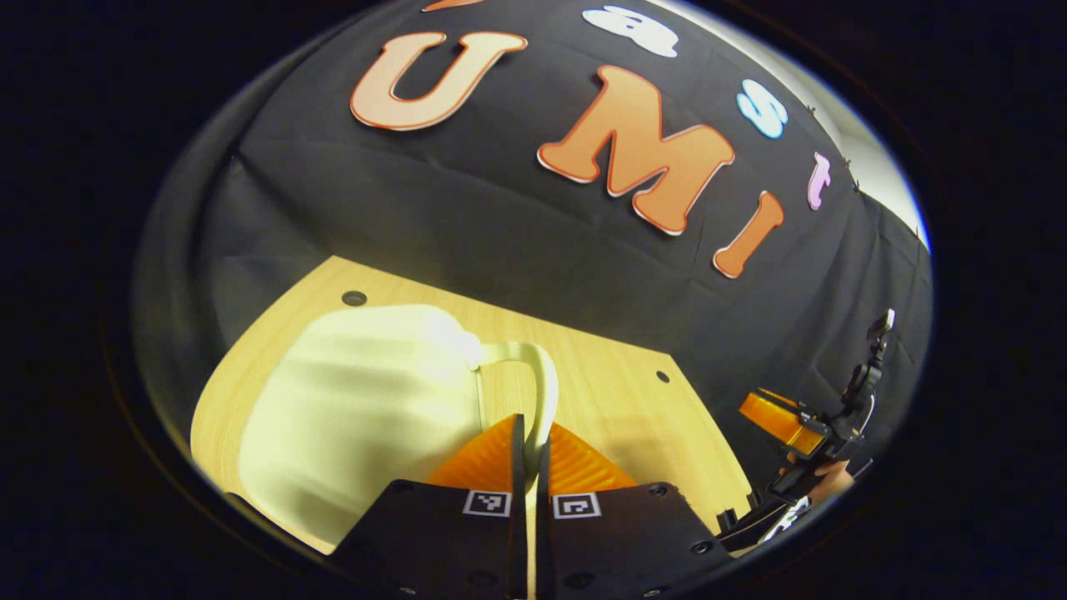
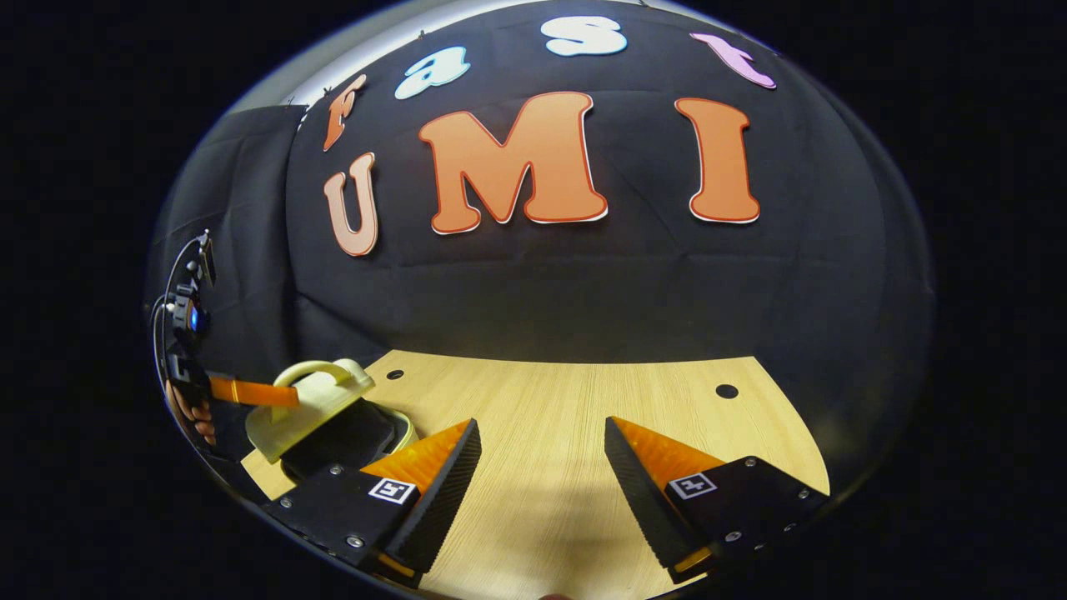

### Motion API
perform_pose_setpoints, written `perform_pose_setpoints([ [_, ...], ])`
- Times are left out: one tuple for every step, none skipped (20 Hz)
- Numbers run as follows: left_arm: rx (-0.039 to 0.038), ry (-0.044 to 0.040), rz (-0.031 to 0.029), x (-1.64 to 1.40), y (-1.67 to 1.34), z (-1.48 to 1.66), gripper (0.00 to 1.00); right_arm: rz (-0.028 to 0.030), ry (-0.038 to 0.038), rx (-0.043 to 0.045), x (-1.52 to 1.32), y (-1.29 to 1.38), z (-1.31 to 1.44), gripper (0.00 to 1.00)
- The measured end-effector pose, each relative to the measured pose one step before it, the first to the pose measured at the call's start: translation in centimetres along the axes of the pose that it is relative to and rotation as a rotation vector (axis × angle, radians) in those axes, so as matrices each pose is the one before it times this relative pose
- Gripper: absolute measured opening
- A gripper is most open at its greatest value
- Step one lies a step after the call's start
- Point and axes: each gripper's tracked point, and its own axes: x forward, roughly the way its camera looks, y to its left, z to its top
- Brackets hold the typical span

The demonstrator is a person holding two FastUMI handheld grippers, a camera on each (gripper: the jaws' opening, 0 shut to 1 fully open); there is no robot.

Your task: First open the suitcase, pack the skin care products into it, and then close the suitcase.

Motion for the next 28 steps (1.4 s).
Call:
perform_pose_setpoints([
  [0.01248,0.02105,0.00781,0.702,-0.192,-0.975,0.04,-0.00108,0.00064,-0.00345,-0.05,-0.294,-0.089,0.95],
  [0.01204,0.02633,0.01128,0.758,-0.291,-0.831,0.04,0.0009,0.00326,-0.00449,-0.053,-0.193,-0.096,0.95],
  [0.01643,0.02405,0.00783,0.595,-0.303,-0.892,0.04,-0.00233,0.00352,-0.00546,-0.137,-0.265,-0.173,0.95],
  [0.02849,0.01977,0.012,0.498,-0.153,-0.809,0.04,0.00437,-0.00026,-0.00413,-0.028,-0.049,-0.027,0.95],
  [0.02985,0.02169,0.01349,0.574,-0.069,-0.735,0.04,0.00029,-0.00251,-0.00362,-0.14,-0.024,0.013,0.95],
  [0.02709,0.02089,0.01552,0.453,-0.273,-0.812,0.04,0.00369,-0.00086,-0.00336,0.057,-0.058,-0.078,0.95],
  [0.02375,0.01616,0.01764,0.471,-0.121,-0.515,0.04,0.00088,0.00417,-0.00255,0.036,-0.043,-0.071,0.95],
  [0.02727,0.01543,0.01832,0.319,-0.029,-0.528,0.04,0.00225,0.00365,0.0003,-0.066,-0.044,-0.1,0.95],
  [0.02495,0.01127,0.02584,0.371,0.047,-0.322,0.04,0.00536,0.00306,0.00252,-0.011,0.113,-0.089,0.95],
  [0.02537,0.0137,0.02326,0.405,-0.248,-0.463,0.04,-0.00044,0.00277,0.00102,0.023,-0.157,-0.06,0.95],
  [0.02521,0.01552,0.01288,0.17,-0.149,-0.307,0.04,0.00397,-0.00031,-0.00006,-0.04,-0.004,0.046,0.95],
  [0.01934,0.02195,0.00966,0.386,-0.328,-0.68,0.12,-0.00156,-0.00299,-0.00191,-0.066,-0.102,0.013,0.95],
  [0.00841,0.01049,-0.00029,0.365,-0.278,-0.315,0.17,0.00049,-0.00474,-0.00154,-0.04,-0.081,0.047,0.95],
  [-0.0068,0.00374,-0.01977,0.118,-0.666,-0.225,0.27,-0.002,-0.00471,-0.00004,-0.101,-0.131,0.037,0.95],
  [-0.0104,-0.01115,-0.02104,0.006,-0.848,0.16,0.36,-0.00389,-0.00522,0.00093,-0.113,-0.325,0.18,0.95],
  [-0.00078,-0.00505,-0.00608,0.011,-0.713,-0.087,0.38,-0.00768,-0.00365,0.00106,-0.213,-0.208,0.084,0.95],
  [0.01293,0.00043,-0.00913,-0.126,-0.467,0.292,0.38,-0.02085,-0.01099,-0.00435,-0.146,-0.391,0.183,0.95],
  [0.01978,-0.01396,0.00948,-0.139,-0.232,0.531,0.58,-0.01281,-0.01686,-0.01067,0.007,-0.209,0.379,0.95],
  [0.01587,-0.01641,0.00766,-0.119,-0.255,0.747,0.65,-0.00741,-0.02016,-0.01445,-0.212,0.137,0.489,0.95],
  [0.0039,-0.01812,0.00633,-0.27,-0.125,0.678,0.83,-0.00616,-0.02106,-0.018,-0.182,0.102,0.604,0.95],
  [-0.0017,-0.0278,0.0066,-0.391,0.047,0.741,0.82,-0.00267,-0.02001,-0.01885,-0.107,0.125,0.532,0.95],
  [-0.0054,-0.04097,0.01042,-0.255,-0.263,1.209,0.83,-0.00394,-0.02231,-0.0175,-0.183,0.094,0.653,0.95],
  [-0.00246,-0.04155,0.00298,-0.418,-0.282,1.513,0.84,-0.00126,-0.01909,-0.01459,-0.21,0.129,0.573,0.95],
  [0.00015,-0.04462,0.01014,-0.572,-0.269,1.675,0.85,-0.00377,-0.01632,-0.01241,-0.102,0.162,0.586,0.95],
  [-0.00383,-0.04287,0.00461,-0.476,-0.126,1.709,0.85,-0.01392,-0.00539,-0.00866,0.01,0.019,0.314,0.95],
  [-0.01037,-0.04335,0.00955,-0.703,-0.306,1.482,0.89,-0.01261,0.0014,-0.00155,-0.057,0.013,0.095,0.95],
  [-0.01016,-0.03537,0.00375,-0.493,-0.367,1.418,0.91,0.01305,-0.01053,0.00189,-0.267,0.646,0.492,0.94],
  [-0.00528,-0.03389,0.01371,-0.56,-0.14,1.059,0.93,0.00792,-0.01273,-0.00211,-0.171,0.581,0.503,0.94],
])
